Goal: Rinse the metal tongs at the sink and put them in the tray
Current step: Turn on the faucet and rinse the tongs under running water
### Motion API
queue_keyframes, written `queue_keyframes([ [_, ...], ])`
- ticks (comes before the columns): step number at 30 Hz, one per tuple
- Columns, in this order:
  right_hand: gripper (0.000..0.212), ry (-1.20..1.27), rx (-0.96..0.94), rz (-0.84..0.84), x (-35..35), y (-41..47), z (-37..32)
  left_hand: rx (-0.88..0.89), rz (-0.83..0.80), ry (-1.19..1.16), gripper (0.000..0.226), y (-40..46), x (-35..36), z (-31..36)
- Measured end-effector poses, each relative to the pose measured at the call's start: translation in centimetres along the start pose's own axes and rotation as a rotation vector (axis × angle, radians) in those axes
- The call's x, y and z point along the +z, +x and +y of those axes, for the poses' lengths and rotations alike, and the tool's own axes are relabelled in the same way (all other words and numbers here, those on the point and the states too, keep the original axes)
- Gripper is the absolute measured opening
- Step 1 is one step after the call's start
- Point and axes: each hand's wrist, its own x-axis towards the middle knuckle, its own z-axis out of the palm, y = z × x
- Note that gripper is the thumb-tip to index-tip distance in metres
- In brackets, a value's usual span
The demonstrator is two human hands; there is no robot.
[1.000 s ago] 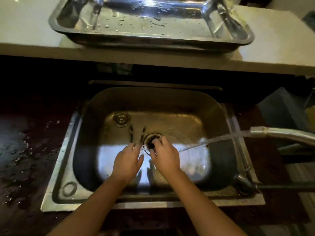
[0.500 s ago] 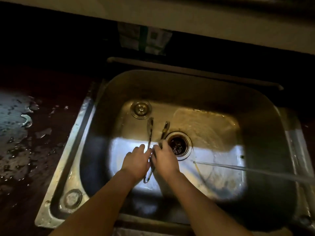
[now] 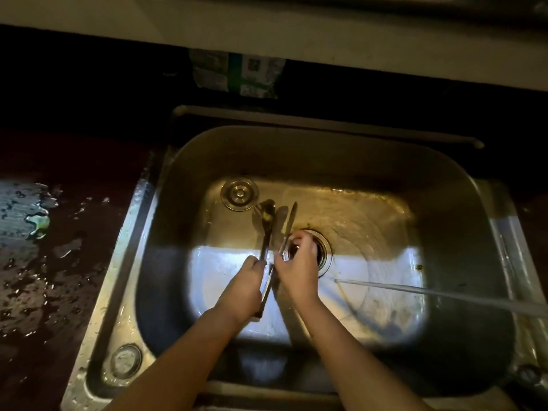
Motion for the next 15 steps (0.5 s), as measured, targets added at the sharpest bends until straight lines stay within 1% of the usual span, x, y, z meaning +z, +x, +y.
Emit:
queue_keyframes([
  [1, 0.047, 0.075, 0.101, 0.022, -0.4, 0.4, -0.3, 0.035, 0.022, 0.024, 0.072, -0.2, 0.0, 0.4],
  [2, 0.043, 0.152, 0.199, 0.007, -0.8, 0.8, -0.5, 0.071, 0.057, 0.055, 0.070, -0.6, 0.0, 0.8],
  [3, 0.035, 0.207, 0.278, -0.021, -1.3, 1.1, -0.6, 0.109, 0.096, 0.072, 0.067, -0.9, -0.1, 1.4],
  [4, 0.027, 0.242, 0.329, -0.037, -1.9, 1.3, -0.6, 0.135, 0.130, 0.033, 0.064, -1.3, -0.3, 1.8],
  [5, 0.022, 0.260, 0.356, -0.038, -2.6, 1.3, -0.5, 0.127, 0.150, -0.081, 0.060, -1.8, -0.6, 2.2],
  [6, 0.019, 0.276, 0.372, -0.034, -3.2, 1.2, -0.5, 0.076, 0.142, -0.258, 0.056, -2.2, -1.0, 2.8],
  [7, 0.017, 0.292, 0.382, -0.028, -3.9, 0.9, -0.5, 0.017, 0.113, -0.441, 0.048, -2.7, -1.5, 3.3],
  [8, 0.015, 0.318, 0.391, -0.023, -4.6, 0.6, -0.5, -0.036, 0.062, -0.604, 0.034, -3.0, -1.9, 3.8],
  [9, 0.014, 0.349, 0.399, -0.020, -5.3, 0.2, -0.6, -0.075, -0.006, -0.715, 0.021, -3.3, -2.2, 4.2],
  [10, 0.015, 0.387, 0.405, -0.018, -5.9, -0.2, -0.7, -0.090, -0.076, -0.793, 0.016, -3.7, -2.5, 4.6],
  [12, 0.019, 0.441, 0.403, 0.005, -7.2, -1.2, -1.1, -0.083, -0.176, -0.917, 0.020, -4.4, -2.9, 5.5],
  [15, 0.013, 0.499, 0.368, 0.003, -8.9, -2.7, -1.3, -0.106, -0.239, -1.036, 0.021, -5.4, -3.3, 6.7],
])
